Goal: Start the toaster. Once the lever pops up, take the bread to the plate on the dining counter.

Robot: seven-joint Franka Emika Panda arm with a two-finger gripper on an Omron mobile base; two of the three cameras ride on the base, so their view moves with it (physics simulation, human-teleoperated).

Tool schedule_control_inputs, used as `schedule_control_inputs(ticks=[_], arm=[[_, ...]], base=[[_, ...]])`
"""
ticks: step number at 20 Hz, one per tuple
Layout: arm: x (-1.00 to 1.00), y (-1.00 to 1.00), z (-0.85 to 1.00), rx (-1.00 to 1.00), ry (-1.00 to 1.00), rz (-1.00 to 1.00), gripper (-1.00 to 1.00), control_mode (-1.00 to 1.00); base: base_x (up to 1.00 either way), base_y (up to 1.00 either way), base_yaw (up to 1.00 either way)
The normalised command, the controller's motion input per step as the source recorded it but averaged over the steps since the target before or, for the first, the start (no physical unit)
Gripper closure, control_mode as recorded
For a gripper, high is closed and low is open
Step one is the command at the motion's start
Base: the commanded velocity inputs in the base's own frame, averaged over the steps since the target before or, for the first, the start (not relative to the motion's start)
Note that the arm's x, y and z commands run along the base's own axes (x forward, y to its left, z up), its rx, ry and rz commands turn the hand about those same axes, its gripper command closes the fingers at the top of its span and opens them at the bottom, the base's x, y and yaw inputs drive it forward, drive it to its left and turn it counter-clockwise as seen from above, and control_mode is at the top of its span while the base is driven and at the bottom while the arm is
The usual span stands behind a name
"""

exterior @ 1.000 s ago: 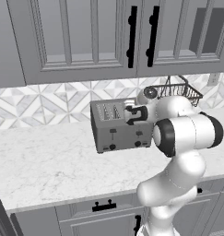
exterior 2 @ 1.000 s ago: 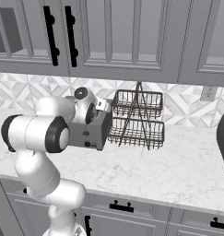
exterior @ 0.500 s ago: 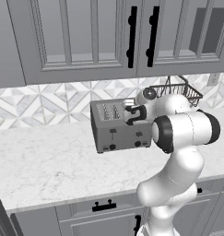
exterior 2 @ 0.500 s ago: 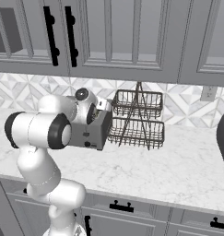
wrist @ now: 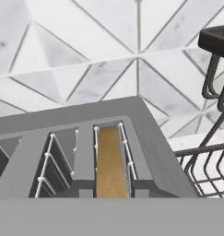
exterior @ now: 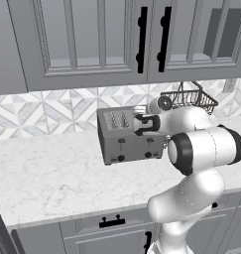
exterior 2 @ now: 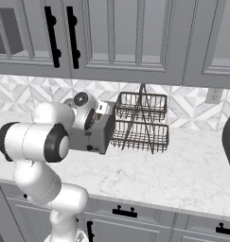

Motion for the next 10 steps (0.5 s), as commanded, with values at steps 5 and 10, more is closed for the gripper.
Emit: schedule_control_inputs(ticks=[5, 10], arm=[[-0.35, -0.08, 0.73, 0.06, -0.11, 0.00, 1.00, -1.00], [-0.30, -0.05, 0.90, 0.03, -0.06, 0.00, 1.00, -1.00]], base=[[0.00, 0.00, 0.00], [0.00, 0.00, 0.00]])
